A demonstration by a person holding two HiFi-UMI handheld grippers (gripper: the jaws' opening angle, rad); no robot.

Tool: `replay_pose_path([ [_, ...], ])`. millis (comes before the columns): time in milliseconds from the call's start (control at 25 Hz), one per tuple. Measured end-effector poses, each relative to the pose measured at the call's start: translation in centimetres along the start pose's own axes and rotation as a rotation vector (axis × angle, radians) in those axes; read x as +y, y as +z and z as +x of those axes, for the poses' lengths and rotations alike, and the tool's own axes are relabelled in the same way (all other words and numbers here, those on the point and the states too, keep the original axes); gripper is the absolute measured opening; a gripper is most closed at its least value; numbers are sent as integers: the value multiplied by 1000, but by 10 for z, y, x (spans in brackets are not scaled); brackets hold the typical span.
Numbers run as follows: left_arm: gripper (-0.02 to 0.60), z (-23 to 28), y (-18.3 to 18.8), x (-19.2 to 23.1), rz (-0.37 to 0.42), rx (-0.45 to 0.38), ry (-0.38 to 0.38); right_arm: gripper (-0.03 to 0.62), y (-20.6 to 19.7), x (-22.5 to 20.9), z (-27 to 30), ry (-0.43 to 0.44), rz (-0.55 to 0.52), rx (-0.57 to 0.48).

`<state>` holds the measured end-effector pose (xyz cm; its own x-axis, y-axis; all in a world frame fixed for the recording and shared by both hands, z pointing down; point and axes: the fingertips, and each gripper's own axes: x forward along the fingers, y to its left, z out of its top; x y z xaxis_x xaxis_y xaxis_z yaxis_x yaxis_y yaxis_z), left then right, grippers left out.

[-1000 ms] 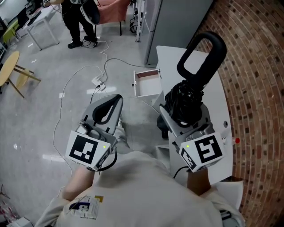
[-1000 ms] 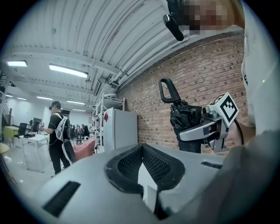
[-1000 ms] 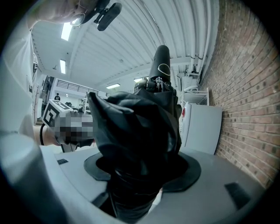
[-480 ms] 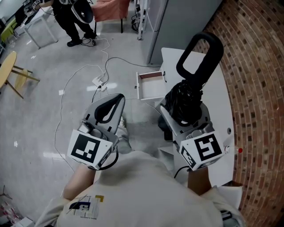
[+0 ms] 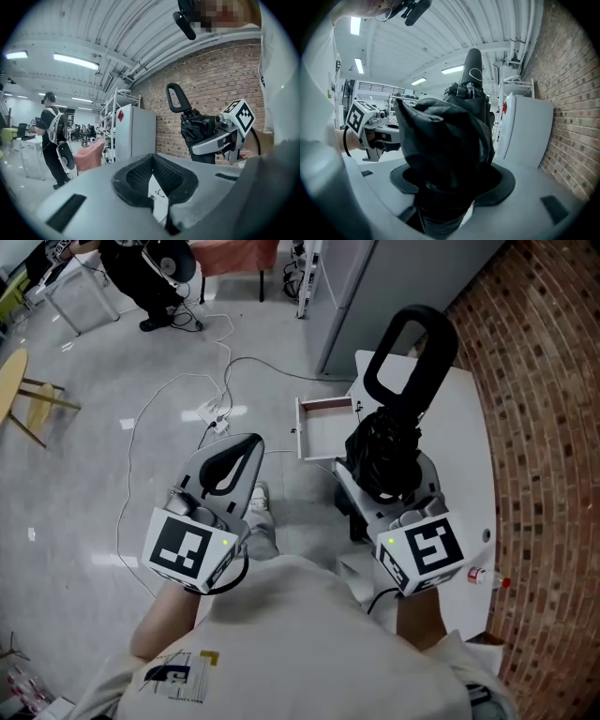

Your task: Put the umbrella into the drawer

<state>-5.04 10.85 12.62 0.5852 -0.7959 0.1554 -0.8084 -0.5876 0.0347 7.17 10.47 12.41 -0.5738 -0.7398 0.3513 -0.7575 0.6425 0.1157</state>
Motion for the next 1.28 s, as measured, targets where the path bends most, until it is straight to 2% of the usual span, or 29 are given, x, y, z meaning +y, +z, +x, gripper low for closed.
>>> replay_pose_path([
  [200, 9, 42, 12, 53, 2, 19, -37, 285, 17, -25, 57, -22, 25, 36],
  [400, 9, 79, 16, 84, 15, 5, -80, 285, 27, -45, 97, -28, 32, 22],
  [600, 9, 123, 18, 126, 25, 19, -130, 285, 38, -73, 147, -71, 60, 27],
  [920, 9, 172, 7, 164, 24, 49, -190, 285, 35, -110, 198, -137, 128, 12],
  [1280, 9, 219, -18, 189, -17, 79, -156, 285, 10, -158, 230, -184, 141, 29],
])
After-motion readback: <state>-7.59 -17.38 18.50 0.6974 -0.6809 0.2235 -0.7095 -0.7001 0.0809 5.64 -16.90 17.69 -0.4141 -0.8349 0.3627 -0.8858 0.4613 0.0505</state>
